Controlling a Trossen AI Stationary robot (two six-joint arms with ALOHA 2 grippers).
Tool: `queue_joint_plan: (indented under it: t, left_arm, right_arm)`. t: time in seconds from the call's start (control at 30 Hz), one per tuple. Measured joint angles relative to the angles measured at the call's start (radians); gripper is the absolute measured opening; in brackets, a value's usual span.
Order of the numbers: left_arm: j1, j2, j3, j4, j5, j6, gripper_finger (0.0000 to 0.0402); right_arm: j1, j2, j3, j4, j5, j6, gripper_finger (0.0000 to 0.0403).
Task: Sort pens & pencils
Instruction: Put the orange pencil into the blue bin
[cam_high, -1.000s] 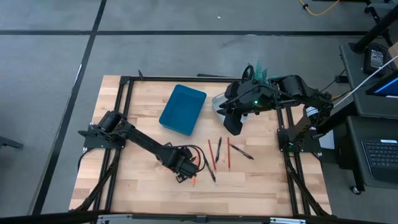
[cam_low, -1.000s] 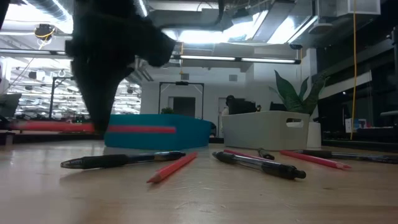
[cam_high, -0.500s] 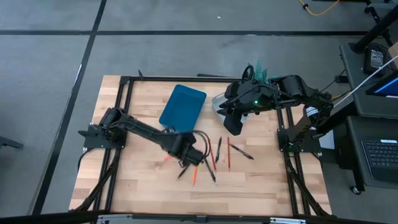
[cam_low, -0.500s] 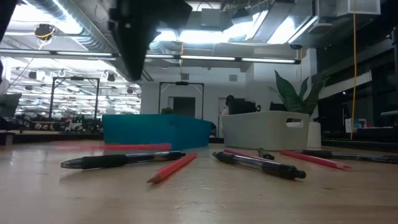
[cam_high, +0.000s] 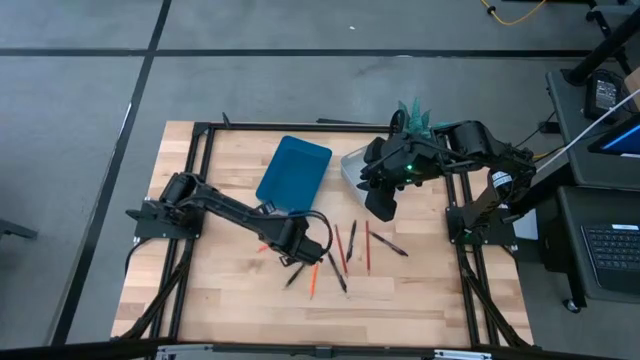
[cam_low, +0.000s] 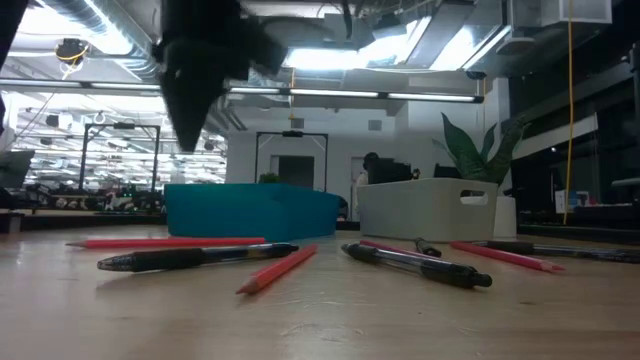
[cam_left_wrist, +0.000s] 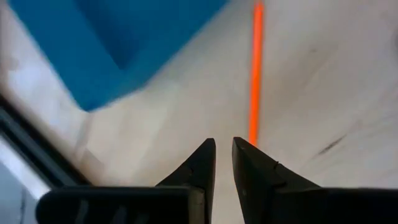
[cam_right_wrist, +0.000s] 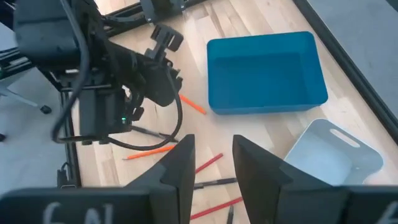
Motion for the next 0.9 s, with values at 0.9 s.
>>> queue_joint_plan:
  t: [0.9]
  left_arm:
    - [0.031,0.000,-0.239,0.306,0.151,-0.001,0.0085]
  right_arm:
    - [0.000,0.000,0.000,0.015,0.001,-0.016,0.0110]
